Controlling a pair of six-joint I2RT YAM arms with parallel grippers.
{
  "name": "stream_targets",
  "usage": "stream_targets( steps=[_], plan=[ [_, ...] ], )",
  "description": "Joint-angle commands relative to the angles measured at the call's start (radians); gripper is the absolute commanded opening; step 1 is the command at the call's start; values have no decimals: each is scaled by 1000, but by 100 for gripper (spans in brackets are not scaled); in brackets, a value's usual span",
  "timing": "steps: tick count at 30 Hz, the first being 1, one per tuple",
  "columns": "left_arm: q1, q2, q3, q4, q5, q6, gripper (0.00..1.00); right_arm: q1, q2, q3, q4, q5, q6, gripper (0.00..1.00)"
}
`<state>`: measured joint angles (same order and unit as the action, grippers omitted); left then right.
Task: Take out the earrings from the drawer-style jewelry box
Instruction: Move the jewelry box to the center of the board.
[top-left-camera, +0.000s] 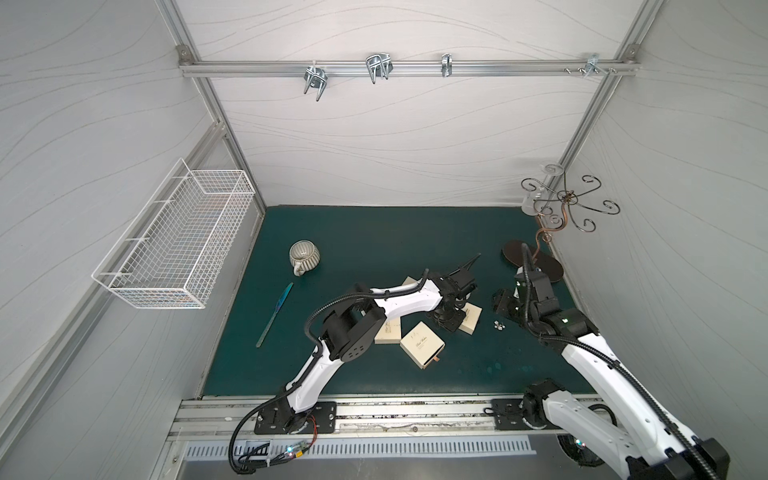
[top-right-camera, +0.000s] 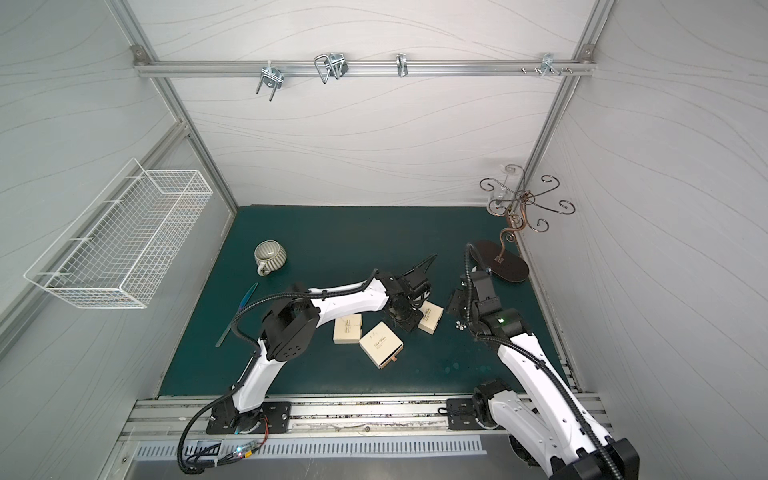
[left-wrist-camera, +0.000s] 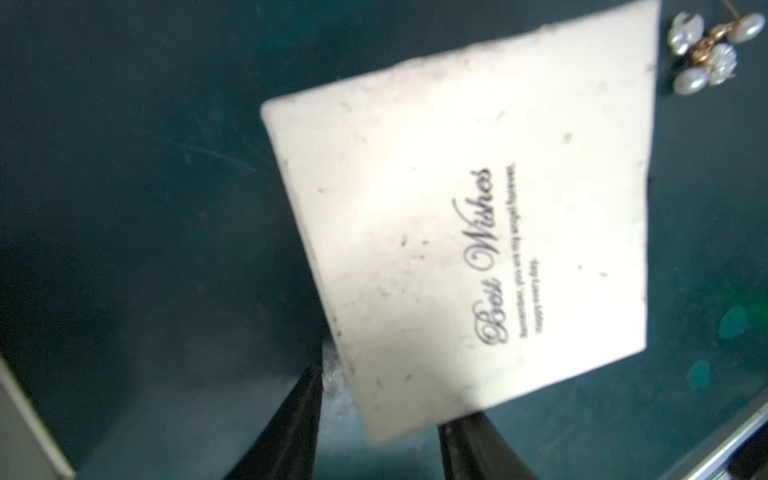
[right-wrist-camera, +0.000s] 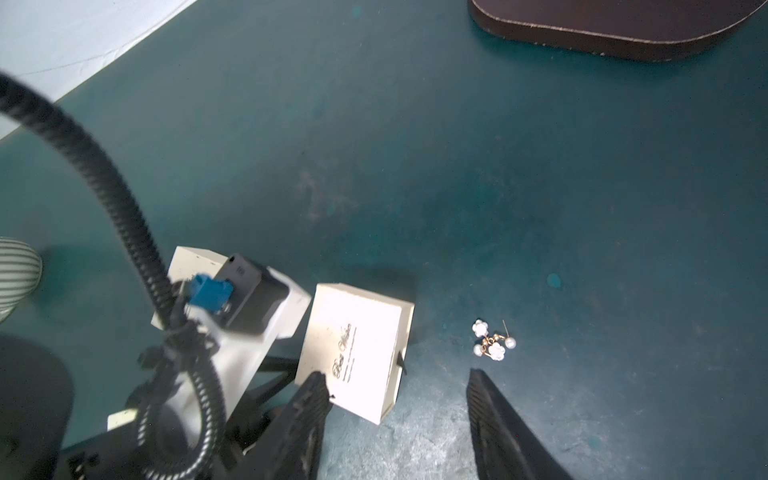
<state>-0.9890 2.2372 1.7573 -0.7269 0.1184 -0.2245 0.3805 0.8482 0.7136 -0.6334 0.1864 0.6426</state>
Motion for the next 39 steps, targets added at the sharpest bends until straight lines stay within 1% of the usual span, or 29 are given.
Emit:
stream_targets(
  steps=[1, 4, 9, 13, 15, 17, 19, 20, 23, 25, 26, 27, 29, 30, 33, 34, 35, 39],
  plan=[
    [25, 45, 82, 43, 64, 14, 49, -7, -14, 4, -43, -34, 14, 57],
    [46, 72, 135, 78, 117, -10, 49, -12, -17, 8, -47, -32, 12, 57],
    [96, 153, 239, 110, 177, -111, 49, -16, -17, 7, -50, -30, 7, 57],
    [113, 237, 386, 85, 194, -158, 49, -18, -9, 0, -45, -41, 6, 57],
    [113, 259, 441, 78, 202, -166, 49, -18, -9, 3, -45, -45, 2, 57],
    [115, 256, 463, 70, 198, -174, 49, -18, -7, 6, -42, -52, -5, 57],
    [128, 212, 429, 70, 159, -187, 52, -18, -7, 3, -37, -64, -9, 57],
    [136, 174, 385, 88, 131, -197, 53, -18, -7, -1, -34, -70, -12, 57],
    [168, 12, 199, 142, 25, -220, 57, -16, -7, -18, -4, -109, -25, 57],
    [187, -84, 100, 124, -72, -217, 62, -14, 4, -28, 32, -163, -45, 57],
    [197, -121, 51, 112, -102, -217, 64, -10, 13, -31, 46, -191, -53, 56],
    [213, -159, 3, 104, -119, -216, 69, -7, 30, -31, 60, -220, -58, 57],
    [236, -219, -73, 91, -160, -221, 72, 7, 63, -24, 73, -255, -68, 57],
    [247, -248, -109, 85, -189, -220, 75, 19, 82, -16, 76, -262, -76, 56],
    [266, -306, -187, 96, -222, -191, 82, 68, 120, 5, 79, -252, -105, 56],
    [276, -316, -204, 99, -226, -192, 83, 85, 130, 11, 78, -247, -111, 57],
    [289, -315, -217, 108, -197, -195, 84, 98, 139, 15, 79, -246, -118, 57],
    [371, -282, -254, 162, 28, -235, 85, 127, 172, 28, 71, -246, -129, 57]
  ],
)
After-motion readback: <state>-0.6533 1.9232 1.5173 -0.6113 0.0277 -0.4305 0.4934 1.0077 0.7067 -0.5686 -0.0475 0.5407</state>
